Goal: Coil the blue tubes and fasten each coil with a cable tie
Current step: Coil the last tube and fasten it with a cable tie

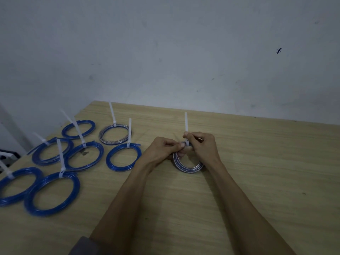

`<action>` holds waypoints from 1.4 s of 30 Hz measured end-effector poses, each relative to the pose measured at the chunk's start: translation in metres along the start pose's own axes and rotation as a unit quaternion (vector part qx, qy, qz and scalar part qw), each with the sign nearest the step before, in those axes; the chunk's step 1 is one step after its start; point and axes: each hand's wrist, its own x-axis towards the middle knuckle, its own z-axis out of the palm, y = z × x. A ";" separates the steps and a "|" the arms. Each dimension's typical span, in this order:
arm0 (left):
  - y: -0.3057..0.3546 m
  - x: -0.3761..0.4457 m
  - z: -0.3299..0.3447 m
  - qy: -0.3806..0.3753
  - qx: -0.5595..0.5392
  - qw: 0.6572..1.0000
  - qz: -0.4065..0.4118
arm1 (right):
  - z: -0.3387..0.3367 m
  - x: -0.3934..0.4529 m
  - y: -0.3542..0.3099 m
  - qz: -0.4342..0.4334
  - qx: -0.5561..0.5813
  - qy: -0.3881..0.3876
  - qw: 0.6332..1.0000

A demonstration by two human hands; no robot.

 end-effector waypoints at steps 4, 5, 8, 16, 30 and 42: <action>-0.001 0.001 0.002 0.002 0.001 1.000 0.007 | -0.001 0.001 -0.005 -0.003 0.005 0.005 1.000; -0.001 0.001 0.003 0.012 0.001 1.000 0.011 | -0.001 0.001 -0.005 -0.005 0.002 0.000 1.000; 0.000 0.003 0.002 0.056 -0.001 0.998 0.024 | 0.000 -0.001 -0.005 0.016 0.010 -0.030 0.999; 0.002 0.002 0.002 0.061 -0.009 0.997 0.035 | 0.006 -0.001 -0.005 0.064 0.075 -0.026 0.995; 0.011 -0.022 -0.015 0.059 0.010 0.998 0.036 | 0.026 -0.004 -0.021 0.064 0.045 0.014 0.997; -0.001 -0.138 -0.114 0.247 0.217 0.944 0.019 | 0.131 -0.074 -0.051 0.021 -0.053 -0.139 0.989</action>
